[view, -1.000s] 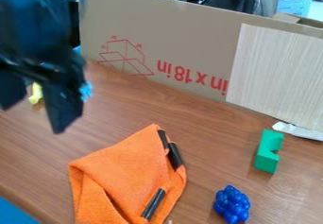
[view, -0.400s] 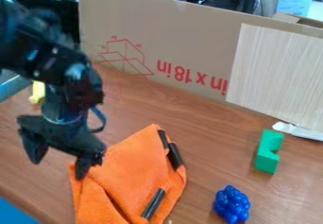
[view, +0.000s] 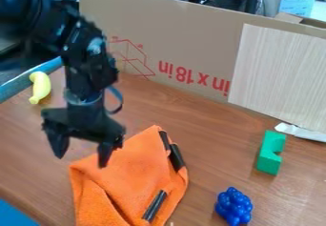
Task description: Moves the cloth to the top edge of the table
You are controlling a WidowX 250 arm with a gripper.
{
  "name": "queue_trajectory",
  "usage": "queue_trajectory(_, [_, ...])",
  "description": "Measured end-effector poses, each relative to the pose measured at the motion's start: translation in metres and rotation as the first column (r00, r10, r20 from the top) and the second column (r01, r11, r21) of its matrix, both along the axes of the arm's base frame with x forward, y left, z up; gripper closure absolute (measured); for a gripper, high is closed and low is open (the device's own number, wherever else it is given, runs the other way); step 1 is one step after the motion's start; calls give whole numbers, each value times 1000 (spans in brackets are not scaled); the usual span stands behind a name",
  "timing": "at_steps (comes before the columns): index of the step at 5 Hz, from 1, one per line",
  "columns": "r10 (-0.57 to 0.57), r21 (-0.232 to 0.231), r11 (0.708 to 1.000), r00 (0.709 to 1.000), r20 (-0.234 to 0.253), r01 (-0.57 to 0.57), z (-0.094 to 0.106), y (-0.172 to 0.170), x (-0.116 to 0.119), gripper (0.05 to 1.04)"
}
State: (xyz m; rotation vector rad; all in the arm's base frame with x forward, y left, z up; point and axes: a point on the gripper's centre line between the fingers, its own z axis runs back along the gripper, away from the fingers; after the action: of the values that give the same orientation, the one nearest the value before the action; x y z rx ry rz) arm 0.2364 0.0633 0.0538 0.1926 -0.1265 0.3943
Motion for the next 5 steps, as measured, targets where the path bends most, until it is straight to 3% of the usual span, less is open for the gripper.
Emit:
queue_trajectory(3, [43, 3, 999, 987, -158, -43, -47, 1, 2, 82])
queue_trajectory(4, [34, 16, 999, 978, -205, -31, -56, 1, 5, 83])
queue_trajectory(5, [52, 17, 999, 974, -220, -50, -58, 3, 17, 84])
